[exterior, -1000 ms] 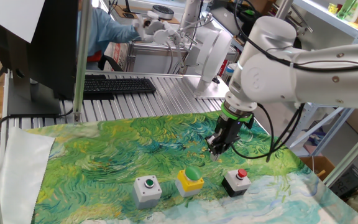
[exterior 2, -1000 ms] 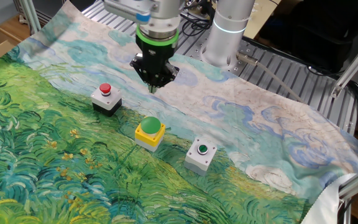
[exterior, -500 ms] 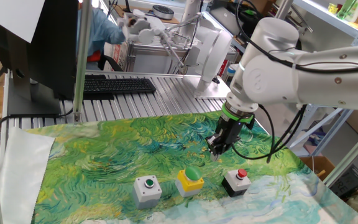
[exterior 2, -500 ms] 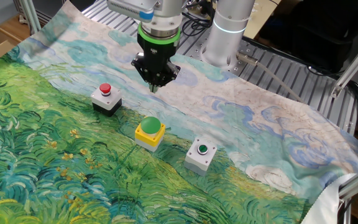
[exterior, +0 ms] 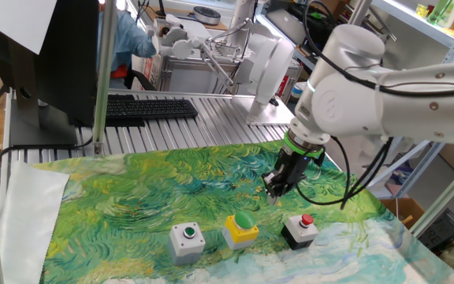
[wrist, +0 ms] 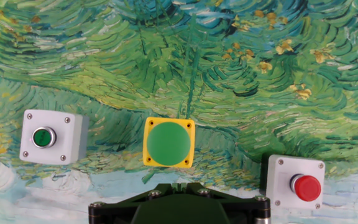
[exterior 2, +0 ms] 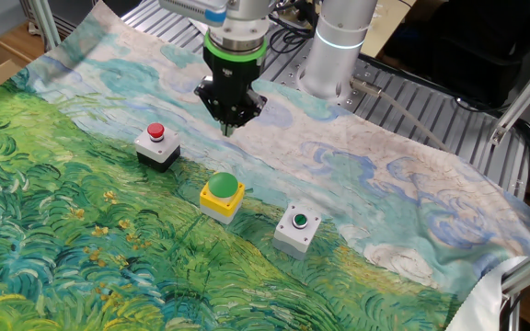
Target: Press three buttons from left to right in sequence
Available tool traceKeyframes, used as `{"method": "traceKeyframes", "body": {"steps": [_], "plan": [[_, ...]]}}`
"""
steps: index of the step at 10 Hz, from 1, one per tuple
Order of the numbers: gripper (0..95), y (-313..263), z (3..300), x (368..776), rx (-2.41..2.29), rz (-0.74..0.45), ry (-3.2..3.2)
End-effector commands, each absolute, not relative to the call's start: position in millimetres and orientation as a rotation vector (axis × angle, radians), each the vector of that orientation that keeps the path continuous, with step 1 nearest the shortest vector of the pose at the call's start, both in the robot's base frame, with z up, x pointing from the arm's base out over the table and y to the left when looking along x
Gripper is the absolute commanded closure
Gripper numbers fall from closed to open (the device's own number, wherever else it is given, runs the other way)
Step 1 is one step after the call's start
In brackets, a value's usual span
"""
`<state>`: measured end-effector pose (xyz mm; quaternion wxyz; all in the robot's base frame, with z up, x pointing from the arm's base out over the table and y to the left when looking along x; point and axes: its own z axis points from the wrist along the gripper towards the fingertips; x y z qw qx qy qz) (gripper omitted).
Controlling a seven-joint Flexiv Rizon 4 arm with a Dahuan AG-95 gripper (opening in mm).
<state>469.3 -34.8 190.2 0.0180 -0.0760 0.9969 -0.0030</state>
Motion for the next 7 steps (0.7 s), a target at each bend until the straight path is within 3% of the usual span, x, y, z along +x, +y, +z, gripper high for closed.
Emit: {"method": "traceKeyframes", "body": {"steps": [1,7], "plan": [[95.0,-34.3,189.5,472.1,-0.235,-0.012,3.100],[95.0,-34.3,189.5,472.1,-0.185,-0.019,3.106]]}}
